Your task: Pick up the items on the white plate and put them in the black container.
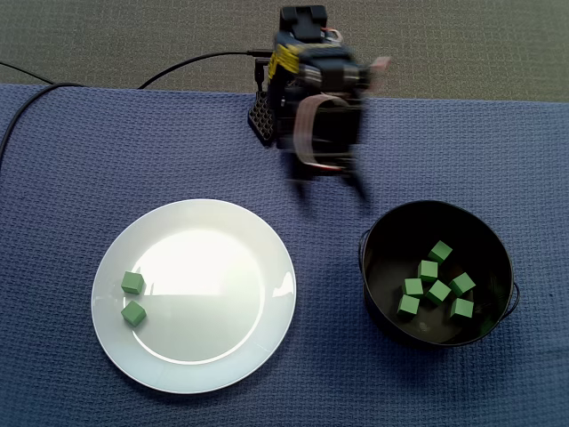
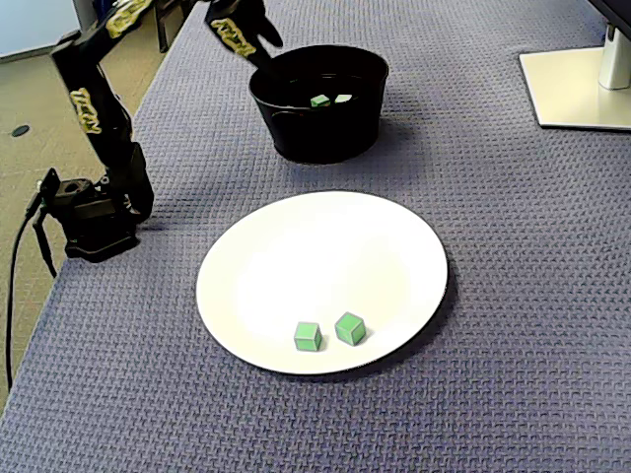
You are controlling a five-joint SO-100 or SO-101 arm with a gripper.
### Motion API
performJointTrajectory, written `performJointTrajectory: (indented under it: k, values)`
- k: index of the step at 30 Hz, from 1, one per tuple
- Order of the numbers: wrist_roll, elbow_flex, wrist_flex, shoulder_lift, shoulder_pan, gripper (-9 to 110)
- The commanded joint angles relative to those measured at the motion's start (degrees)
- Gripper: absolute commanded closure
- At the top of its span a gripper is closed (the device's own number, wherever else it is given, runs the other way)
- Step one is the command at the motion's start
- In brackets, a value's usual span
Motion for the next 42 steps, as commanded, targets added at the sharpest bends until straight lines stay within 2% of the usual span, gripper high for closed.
performJointTrajectory:
  k: [1,5,9,16,23,32,42]
  values:
    - [-15.21,10.63,-14.68,2.11,21.53,71]
    - [-26.89,15.82,-17.84,-4.39,33.05,70]
    - [-28.39,15.91,-25.05,-12.66,39.64,71]
    - [-32.7,6.5,-31.82,-25.58,45.79,69]
    - [-32.87,9.67,-50.54,-33.05,45.7,71]
    - [-24.79,15.56,-57.83,-32.26,40.69,69]
    - [-22.06,19.16,-60.56,-32.08,38.14,73]
